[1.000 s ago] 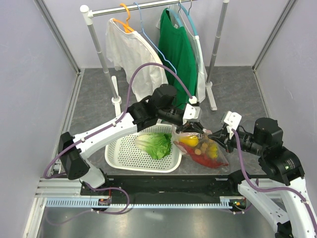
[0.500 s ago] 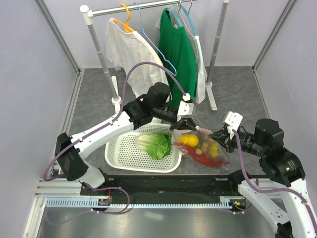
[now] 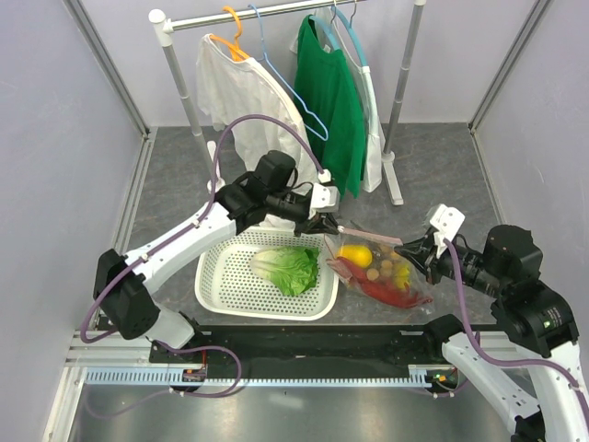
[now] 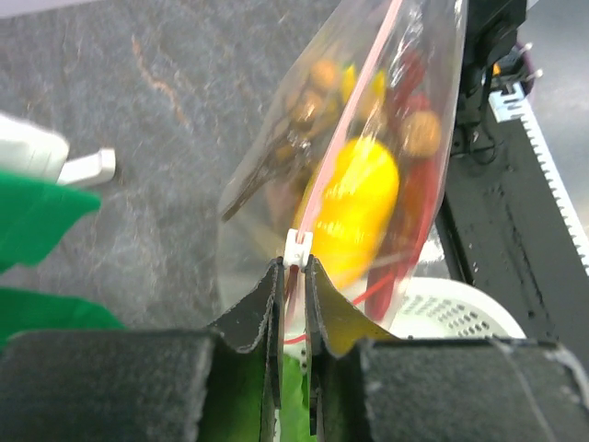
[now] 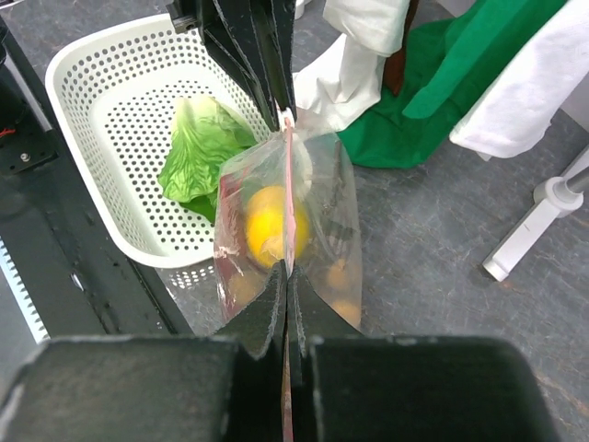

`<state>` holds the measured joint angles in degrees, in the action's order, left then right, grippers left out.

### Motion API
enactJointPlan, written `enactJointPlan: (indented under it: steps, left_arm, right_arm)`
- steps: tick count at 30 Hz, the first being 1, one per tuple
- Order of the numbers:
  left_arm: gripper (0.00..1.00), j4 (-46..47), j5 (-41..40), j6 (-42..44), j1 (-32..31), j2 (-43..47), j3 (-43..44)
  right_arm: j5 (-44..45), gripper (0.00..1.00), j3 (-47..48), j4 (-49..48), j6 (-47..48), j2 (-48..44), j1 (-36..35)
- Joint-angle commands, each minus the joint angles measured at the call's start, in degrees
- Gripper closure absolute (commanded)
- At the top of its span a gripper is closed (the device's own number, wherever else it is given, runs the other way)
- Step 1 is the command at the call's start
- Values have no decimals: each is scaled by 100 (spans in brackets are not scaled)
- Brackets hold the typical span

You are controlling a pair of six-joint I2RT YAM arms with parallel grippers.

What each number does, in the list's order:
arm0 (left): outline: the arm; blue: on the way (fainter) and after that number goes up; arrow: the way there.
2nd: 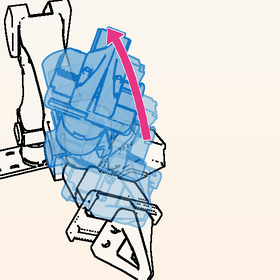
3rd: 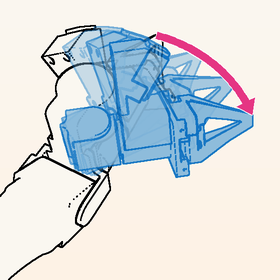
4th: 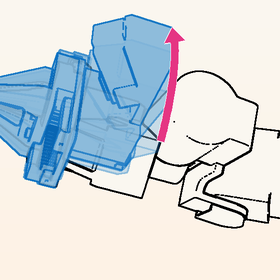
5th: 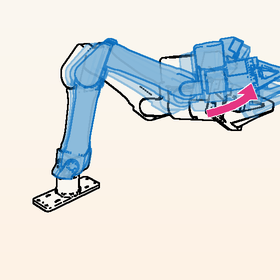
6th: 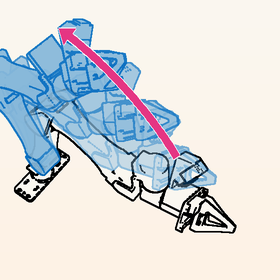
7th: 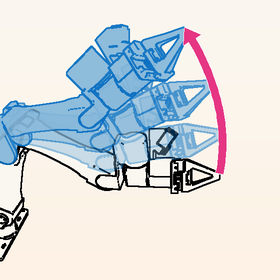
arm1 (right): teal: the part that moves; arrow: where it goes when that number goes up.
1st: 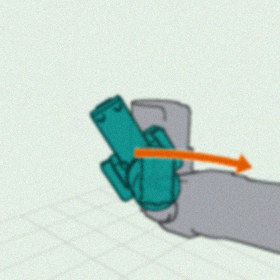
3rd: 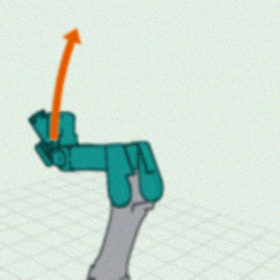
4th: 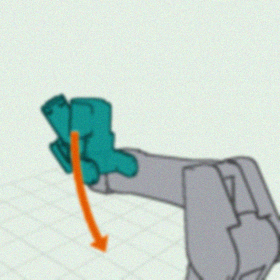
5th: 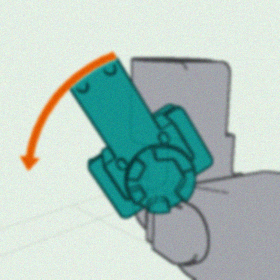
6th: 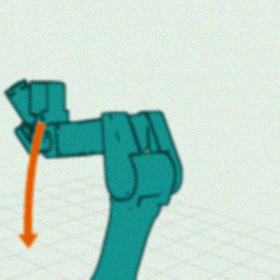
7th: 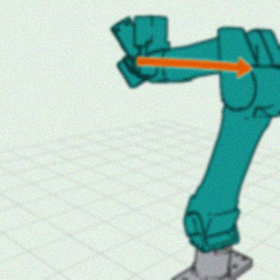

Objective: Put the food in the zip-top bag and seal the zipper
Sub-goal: Zip the zipper food storage bag at the center of the board.

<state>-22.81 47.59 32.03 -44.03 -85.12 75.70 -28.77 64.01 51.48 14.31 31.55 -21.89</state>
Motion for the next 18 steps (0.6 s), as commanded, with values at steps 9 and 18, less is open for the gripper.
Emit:
enactJointPlan:
  steps: [9, 18]
  left_arm:
    - [91, -1190, -461, 1314, 861, 338, -56]
    - [94, -1604, -410, 1701, 1134, 470, 23]
  right_arm:
    - [302, 100, 428, -244, -112, -140, 9]
    - [390, 100, 385, -165, -77, -149, 9]
